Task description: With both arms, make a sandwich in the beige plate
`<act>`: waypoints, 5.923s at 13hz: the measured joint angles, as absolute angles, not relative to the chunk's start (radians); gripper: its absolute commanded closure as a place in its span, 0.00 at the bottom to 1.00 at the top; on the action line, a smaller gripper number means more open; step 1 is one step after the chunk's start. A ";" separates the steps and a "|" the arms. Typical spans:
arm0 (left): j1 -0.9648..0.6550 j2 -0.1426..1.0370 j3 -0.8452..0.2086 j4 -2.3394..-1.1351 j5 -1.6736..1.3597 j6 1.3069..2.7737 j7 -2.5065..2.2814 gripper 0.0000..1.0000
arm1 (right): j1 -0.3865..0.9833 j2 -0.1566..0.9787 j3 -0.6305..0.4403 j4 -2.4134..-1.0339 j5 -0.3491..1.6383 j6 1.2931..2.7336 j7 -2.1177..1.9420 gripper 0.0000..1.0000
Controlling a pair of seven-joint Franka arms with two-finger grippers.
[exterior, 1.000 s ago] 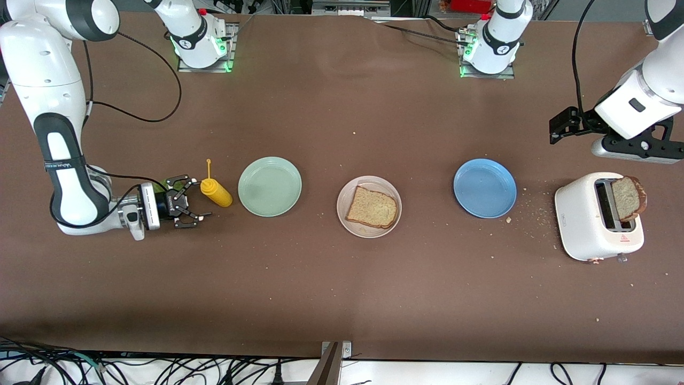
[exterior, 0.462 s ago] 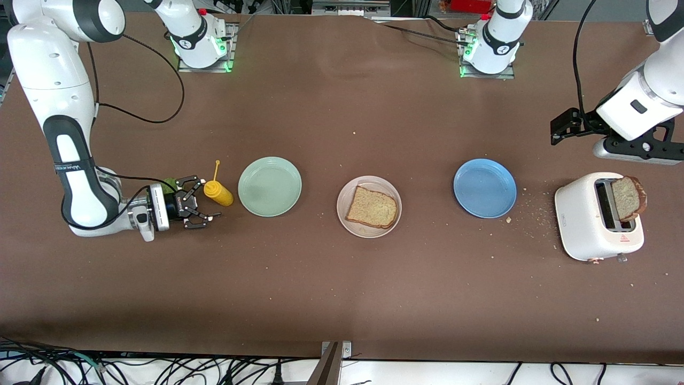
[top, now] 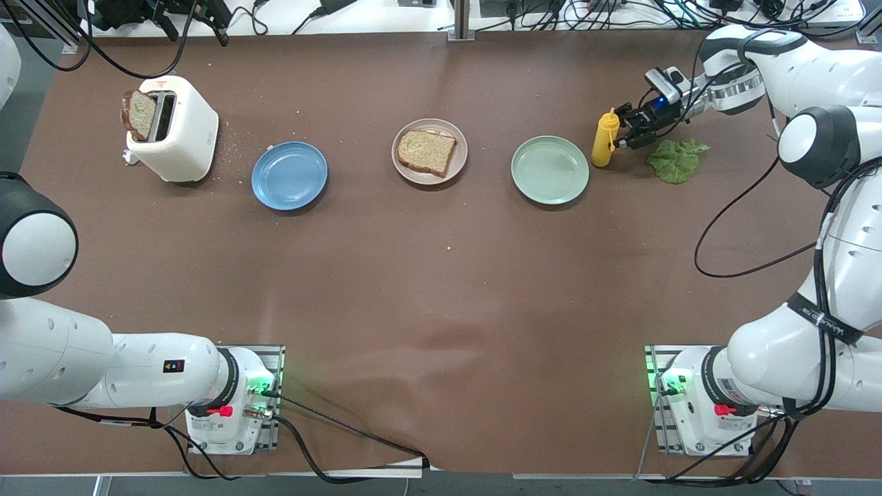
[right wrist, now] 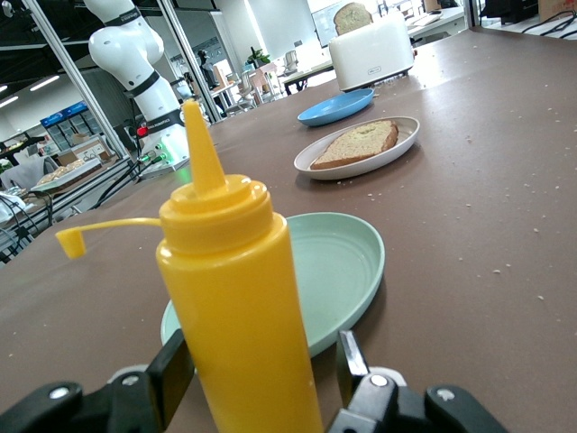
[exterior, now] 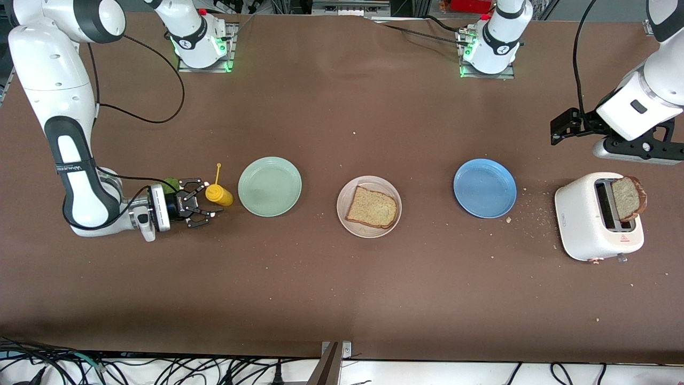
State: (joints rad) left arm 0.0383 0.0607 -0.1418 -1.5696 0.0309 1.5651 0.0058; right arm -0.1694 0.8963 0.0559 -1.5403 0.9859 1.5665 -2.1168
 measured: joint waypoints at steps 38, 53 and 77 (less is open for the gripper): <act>0.040 0.061 -0.141 -1.570 0.031 1.566 0.006 0.00 | 0.909 0.762 0.065 -1.047 -0.652 1.435 -0.618 1.00; 0.041 0.061 -0.141 -1.570 0.031 1.566 0.006 0.00 | 1.046 0.947 -0.019 -1.049 -1.061 1.599 -0.390 1.00; 0.041 0.061 -0.141 -1.570 0.031 1.566 0.006 0.00 | 0.640 0.793 -0.065 -0.916 0.227 1.658 -0.402 1.00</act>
State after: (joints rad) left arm 0.0410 0.0613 -0.1413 -1.5695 0.0308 1.5658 0.0058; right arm 0.6403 0.7925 -0.0649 -0.9160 0.2274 1.6585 -0.4018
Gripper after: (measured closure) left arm 0.000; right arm 0.960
